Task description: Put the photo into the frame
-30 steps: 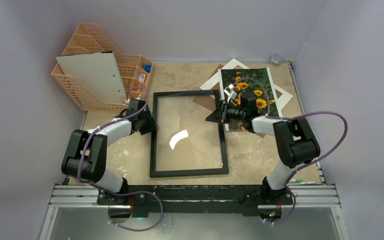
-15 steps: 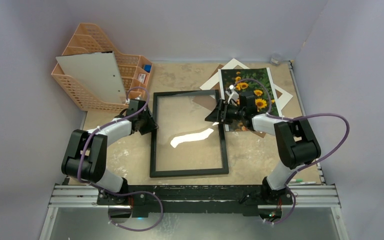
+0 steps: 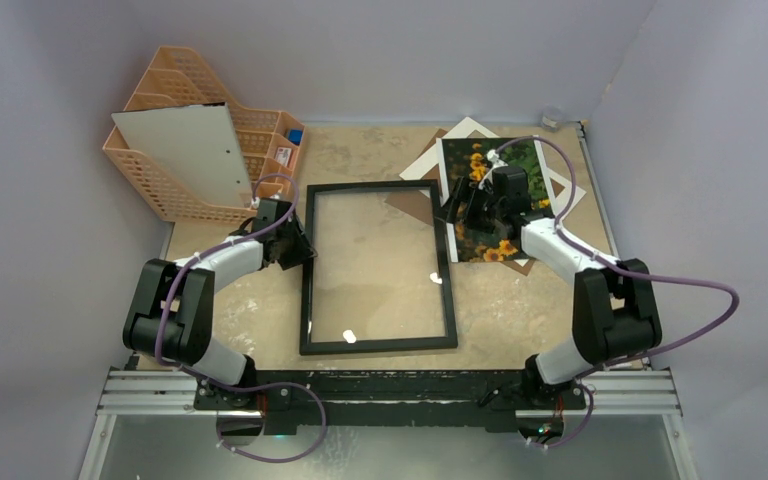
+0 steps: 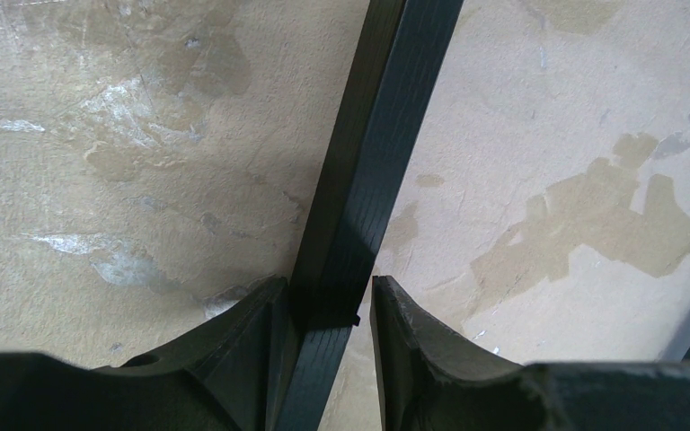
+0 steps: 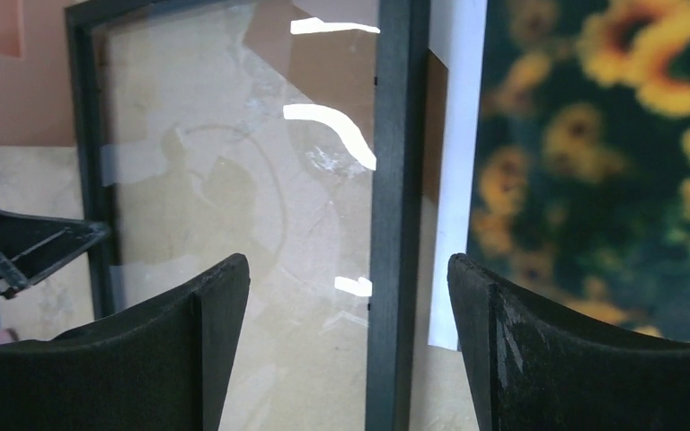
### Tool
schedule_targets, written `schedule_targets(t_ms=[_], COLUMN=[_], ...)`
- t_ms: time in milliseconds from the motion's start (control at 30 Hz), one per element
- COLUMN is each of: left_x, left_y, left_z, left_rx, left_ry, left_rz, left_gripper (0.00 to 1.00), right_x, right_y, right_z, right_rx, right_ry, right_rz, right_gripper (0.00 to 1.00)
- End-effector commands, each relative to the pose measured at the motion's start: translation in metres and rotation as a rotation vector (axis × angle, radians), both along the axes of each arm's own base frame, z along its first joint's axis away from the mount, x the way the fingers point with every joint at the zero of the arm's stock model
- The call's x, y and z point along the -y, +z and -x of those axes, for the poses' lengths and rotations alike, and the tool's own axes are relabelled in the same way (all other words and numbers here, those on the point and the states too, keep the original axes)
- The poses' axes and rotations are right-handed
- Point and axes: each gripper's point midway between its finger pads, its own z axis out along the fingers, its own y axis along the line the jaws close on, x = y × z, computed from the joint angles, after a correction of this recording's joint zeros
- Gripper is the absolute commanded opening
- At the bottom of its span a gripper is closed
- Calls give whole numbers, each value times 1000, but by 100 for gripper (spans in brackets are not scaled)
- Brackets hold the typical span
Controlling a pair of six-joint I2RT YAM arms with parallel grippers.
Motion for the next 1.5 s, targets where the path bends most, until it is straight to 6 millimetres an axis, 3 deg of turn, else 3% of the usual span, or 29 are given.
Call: schedule_targets(t_ms=[0, 100, 267, 433, 633, 767, 1000, 1267, 1367, 1467], left_x=[-16, -16, -14, -13, -12, -12, -13, -13, -13, -13], left_y=[-3, -3, -6, -7, -10, -12, -14, -14, -14, -14], left_z=[0, 0, 0, 0, -1, 1, 5, 5, 5, 6], left_rx=[-11, -12, -16, -21, -25, -35, -42, -42, -41, -42], left_ry=[16, 15, 9, 6, 7, 3, 1, 1, 1, 0], left_rz=[-63, -61, -51, -49, -43, -47, -50, -50, -50, -50], left_gripper=[40, 40, 40, 40, 40, 40, 40, 40, 40, 40], right_x=[10, -10, -73, -133, -182, -197, -212, -205, -204, -216], right_y=[-7, 3, 30, 27, 19, 5, -17, -37, -35, -15], right_z=[-9, -12, -7, -21, -56, -76, -87, -97, -97, -93], right_rx=[-6, 27, 100, 92, 82, 46, 9, -15, -20, 15], right_ry=[-15, 63, 253, 311, 327, 319, 323, 247, 239, 296], right_rz=[87, 10, -156, -257, -353, -378, -389, -316, -314, -375], right_gripper=[83, 82, 70, 63, 57, 54, 52, 51, 50, 50])
